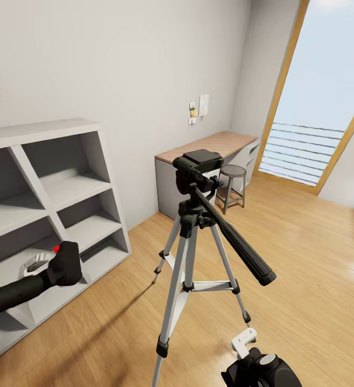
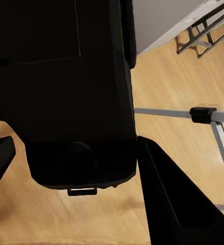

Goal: Attach the digital camera to the camera tripod in the bedroom.

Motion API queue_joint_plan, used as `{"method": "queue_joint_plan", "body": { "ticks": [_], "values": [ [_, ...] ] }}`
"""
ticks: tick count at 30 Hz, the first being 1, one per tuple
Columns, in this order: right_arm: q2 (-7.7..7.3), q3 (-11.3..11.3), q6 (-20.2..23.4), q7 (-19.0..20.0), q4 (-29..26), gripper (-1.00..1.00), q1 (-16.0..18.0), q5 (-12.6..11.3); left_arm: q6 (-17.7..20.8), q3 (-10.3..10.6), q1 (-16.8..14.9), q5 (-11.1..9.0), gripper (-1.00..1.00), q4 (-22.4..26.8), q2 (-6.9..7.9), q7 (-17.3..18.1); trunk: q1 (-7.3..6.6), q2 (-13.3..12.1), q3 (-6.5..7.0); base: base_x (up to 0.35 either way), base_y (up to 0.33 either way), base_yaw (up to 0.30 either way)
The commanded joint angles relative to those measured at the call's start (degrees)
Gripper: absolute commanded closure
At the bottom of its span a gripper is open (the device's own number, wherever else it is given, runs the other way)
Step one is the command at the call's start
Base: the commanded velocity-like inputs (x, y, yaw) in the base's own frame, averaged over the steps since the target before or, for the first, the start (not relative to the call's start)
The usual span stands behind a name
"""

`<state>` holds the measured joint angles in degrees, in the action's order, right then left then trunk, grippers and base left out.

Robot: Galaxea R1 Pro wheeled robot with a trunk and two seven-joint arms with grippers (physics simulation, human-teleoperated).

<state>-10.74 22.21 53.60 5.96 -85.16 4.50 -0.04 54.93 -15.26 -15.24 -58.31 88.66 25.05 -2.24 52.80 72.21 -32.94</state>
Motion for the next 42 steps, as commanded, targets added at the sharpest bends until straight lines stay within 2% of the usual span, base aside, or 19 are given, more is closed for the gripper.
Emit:
{"method": "queue_joint_plan", "body": {
  "ticks": [1,7,13,14,16,17,18,21,28,31,32,33,35,37,39,41,42],
  "values": [
    [-0.05,0.0,0.3,0.1,-0.1,-1.00,0.1,0.0,1.4,0.0,-0.6,-0.1,1.00,0.2,0.30,0.1,0.00,0.0,-0.06,0.000,0.000,0.000],
    [0.00,-0.1,0.3,0.2,-0.5,-1.00,0.1,-0.4,4.7,0.2,-3.7,-0.2,1.00,1.0,2.65,0.7,0.00,0.0,-0.06,0.000,0.000,0.000],
    [0.01,-0.2,0.2,0.1,-0.8,-1.00,0.1,-0.6,4.7,0.8,-10.3,-0.1,1.00,1.4,4.65,1.3,0.00,0.0,-0.06,0.000,0.000,0.000],
    [0.04,-0.2,0.2,0.1,-0.9,-1.00,0.1,-0.6,3.8,2.7,-13.7,0.3,1.00,1.3,5.24,1.7,0.00,0.0,-0.06,0.000,0.000,0.000],
    [0.03,-0.2,0.1,0.2,-0.9,-1.00,0.1,-0.6,1.7,4.8,-15.7,1.3,1.00,1.5,5.38,1.9,0.00,0.0,-0.06,0.000,0.000,0.000],
    [0.03,-0.2,0.1,0.2,-0.9,-1.00,0.1,-0.6,1.7,4.8,-15.7,1.3,1.00,1.5,5.38,1.9,0.00,0.0,-0.06,0.000,0.000,0.000],
    [0.03,-0.2,0.1,0.2,-0.9,-1.00,0.1,-0.6,-1.7,7.0,-17.3,2.3,1.00,1.6,5.43,2.6,0.00,0.0,-0.06,0.000,0.000,0.000],
    [0.02,-0.1,0.1,0.2,-0.9,-1.00,0.1,-0.6,-7.1,9.2,-18.7,3.4,1.00,1.7,5.61,5.5,0.00,0.0,-0.06,0.000,0.000,0.000],
    [-0.05,0.3,0.1,0.3,-0.9,-1.00,0.1,-0.5,-17.9,10.9,-19.1,4.0,1.00,1.7,5.12,15.5,0.00,0.0,-0.06,0.000,0.000,0.000],
    [-0.16,0.4,-0.1,0.4,-0.9,-1.00,0.1,-0.5,-19.6,11.3,-18.8,4.0,1.00,1.8,5.18,19.5,0.00,0.0,-0.06,0.000,0.000,0.000],
    [-0.16,0.4,-0.1,0.4,-0.9,-1.00,0.1,-0.5,-19.6,11.3,-18.8,4.0,1.00,1.8,5.18,19.5,0.00,0.0,-0.06,0.000,0.000,0.000],
    [-0.31,0.3,-0.6,0.5,-0.9,-1.00,0.1,-0.6,-19.2,11.5,-18.6,4.3,1.00,1.8,5.37,22.6,0.00,0.0,-0.06,0.000,0.000,0.000],
    [-0.45,0.3,-0.8,0.5,-0.9,-1.00,0.1,-0.6,-18.8,11.4,-18.5,4.3,1.00,1.8,5.33,23.7,0.00,0.0,-0.06,0.000,0.000,0.000],
    [-0.53,0.3,-1.0,0.6,-0.9,-1.00,0.1,-0.7,-18.7,11.0,-18.7,3.9,1.00,1.8,4.97,24.4,0.00,0.0,-0.06,0.000,0.000,0.000],
    [-0.58,0.3,-1.1,0.6,-1.0,-1.00,0.1,-0.7,-18.4,9.3,-18.9,1.2,1.00,1.8,3.47,24.8,0.00,0.0,-0.06,0.000,0.000,0.000],
    [-0.59,0.3,-1.2,0.6,-1.0,-1.00,0.1,-0.7,-18.3,7.7,-18.8,-1.9,1.00,1.7,2.14,25.1,0.00,0.0,-0.06,0.000,0.000,0.000],
    [-0.59,0.3,-1.2,0.6,-0.9,-1.00,0.1,-0.7,-17.8,6.5,-18.7,-5.2,1.00,1.6,1.21,25.5,0.00,0.0,-0.06,0.000,0.000,0.000]
  ]
}}
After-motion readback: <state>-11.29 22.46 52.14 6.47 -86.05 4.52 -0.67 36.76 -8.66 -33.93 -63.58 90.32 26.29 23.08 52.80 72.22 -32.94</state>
